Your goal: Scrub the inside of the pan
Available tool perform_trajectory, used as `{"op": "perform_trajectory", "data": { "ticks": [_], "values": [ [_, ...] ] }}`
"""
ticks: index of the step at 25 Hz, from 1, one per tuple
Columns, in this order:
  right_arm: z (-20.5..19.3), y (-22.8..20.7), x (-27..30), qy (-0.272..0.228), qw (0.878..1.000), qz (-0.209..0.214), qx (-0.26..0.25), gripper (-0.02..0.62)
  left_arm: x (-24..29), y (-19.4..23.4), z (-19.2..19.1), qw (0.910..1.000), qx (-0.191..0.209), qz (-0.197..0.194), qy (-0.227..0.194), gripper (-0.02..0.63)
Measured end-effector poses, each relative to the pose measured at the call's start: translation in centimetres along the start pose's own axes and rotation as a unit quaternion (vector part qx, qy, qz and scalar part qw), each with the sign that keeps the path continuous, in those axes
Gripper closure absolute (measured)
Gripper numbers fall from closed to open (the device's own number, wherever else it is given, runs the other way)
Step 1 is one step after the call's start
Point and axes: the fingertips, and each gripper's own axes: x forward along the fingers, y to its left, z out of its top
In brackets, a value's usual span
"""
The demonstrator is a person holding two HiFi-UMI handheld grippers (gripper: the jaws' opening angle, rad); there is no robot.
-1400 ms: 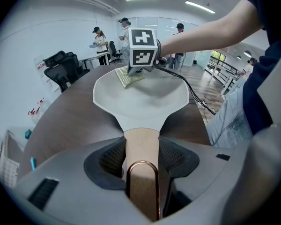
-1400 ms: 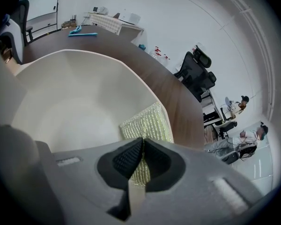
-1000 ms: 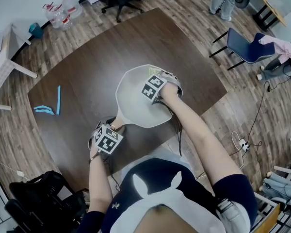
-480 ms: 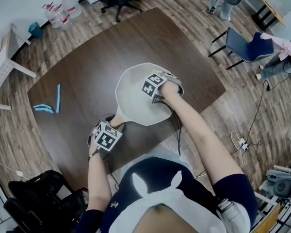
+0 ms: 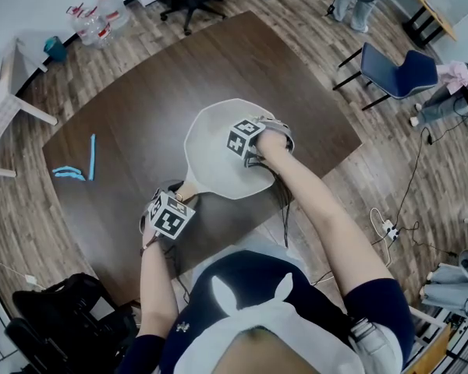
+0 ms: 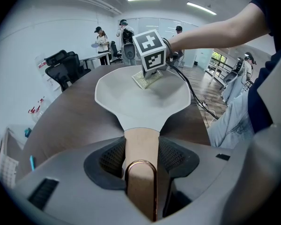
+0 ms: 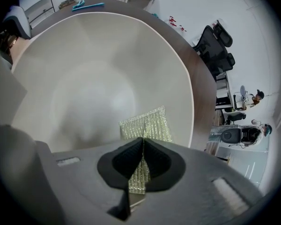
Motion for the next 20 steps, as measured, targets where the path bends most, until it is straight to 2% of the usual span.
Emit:
{"op": "perform_trajectory", "data": {
  "ticks": [8,14,20],
  "values": [
    [-1.0,0.5,0.0,0.042,0.999,0.011,-0.008,0.584,0.0,-0.1,0.2,1.0,-0.001,-0.002,-0.002,0.384],
    [-2.0,2.0,0.0,0.078,0.995,0.047,-0.029,0.584,-0.1,0.1,0.0,1.0,-0.002,-0.004,-0.002,0.383],
    [-2.5,2.5,-0.1,0.081,0.995,0.048,-0.035,0.584,-0.1,0.0,0.0,1.0,-0.004,-0.004,0.0,0.385]
  ]
}}
